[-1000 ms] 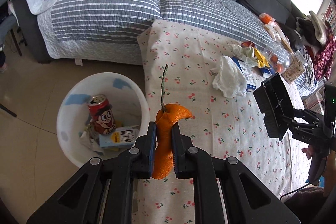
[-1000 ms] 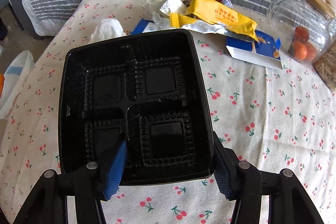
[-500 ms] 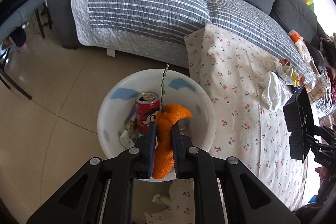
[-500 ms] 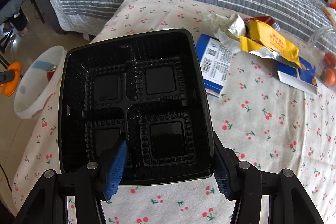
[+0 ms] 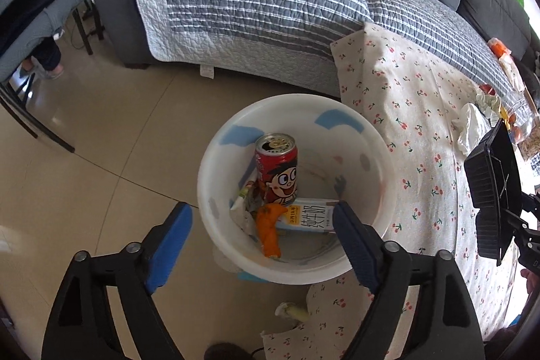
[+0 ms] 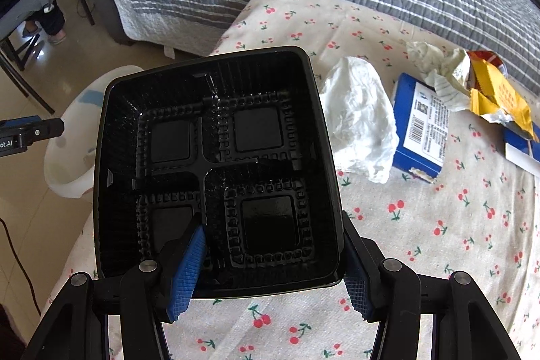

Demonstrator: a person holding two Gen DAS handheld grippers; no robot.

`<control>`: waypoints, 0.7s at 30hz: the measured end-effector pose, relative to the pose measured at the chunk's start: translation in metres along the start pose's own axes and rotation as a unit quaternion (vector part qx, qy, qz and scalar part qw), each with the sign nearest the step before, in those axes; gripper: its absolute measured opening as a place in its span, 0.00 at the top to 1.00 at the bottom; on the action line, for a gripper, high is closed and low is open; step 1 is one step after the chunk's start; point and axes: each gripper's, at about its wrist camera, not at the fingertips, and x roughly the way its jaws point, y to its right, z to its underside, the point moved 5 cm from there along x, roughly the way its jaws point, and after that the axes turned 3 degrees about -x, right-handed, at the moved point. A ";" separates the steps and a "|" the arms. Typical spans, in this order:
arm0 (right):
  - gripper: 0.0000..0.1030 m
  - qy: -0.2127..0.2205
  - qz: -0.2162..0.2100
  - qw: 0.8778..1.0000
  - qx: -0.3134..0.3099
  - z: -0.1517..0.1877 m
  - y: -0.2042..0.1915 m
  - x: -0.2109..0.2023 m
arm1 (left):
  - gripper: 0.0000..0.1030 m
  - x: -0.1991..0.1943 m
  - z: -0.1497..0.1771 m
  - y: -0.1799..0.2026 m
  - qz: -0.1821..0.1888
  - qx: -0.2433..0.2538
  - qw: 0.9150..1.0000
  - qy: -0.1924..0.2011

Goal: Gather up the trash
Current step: 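Carry the black tray over the bin and open the right tool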

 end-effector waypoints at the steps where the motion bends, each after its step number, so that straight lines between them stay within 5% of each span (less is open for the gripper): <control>1: 0.38 0.000 0.001 1.000 -0.002 -0.001 -0.003 0.001 | 0.12 -0.001 0.001 -0.005 -0.005 -0.006 1.000 -0.004; 14: 0.38 -0.009 0.014 0.999 -0.038 -0.033 -0.070 0.024 | 0.12 -0.019 0.014 -0.060 -0.055 -0.029 0.998 -0.002; 21: 0.37 -0.019 0.021 0.998 -0.054 -0.054 -0.109 0.048 | 0.12 -0.024 0.016 -0.081 -0.047 -0.048 0.998 0.000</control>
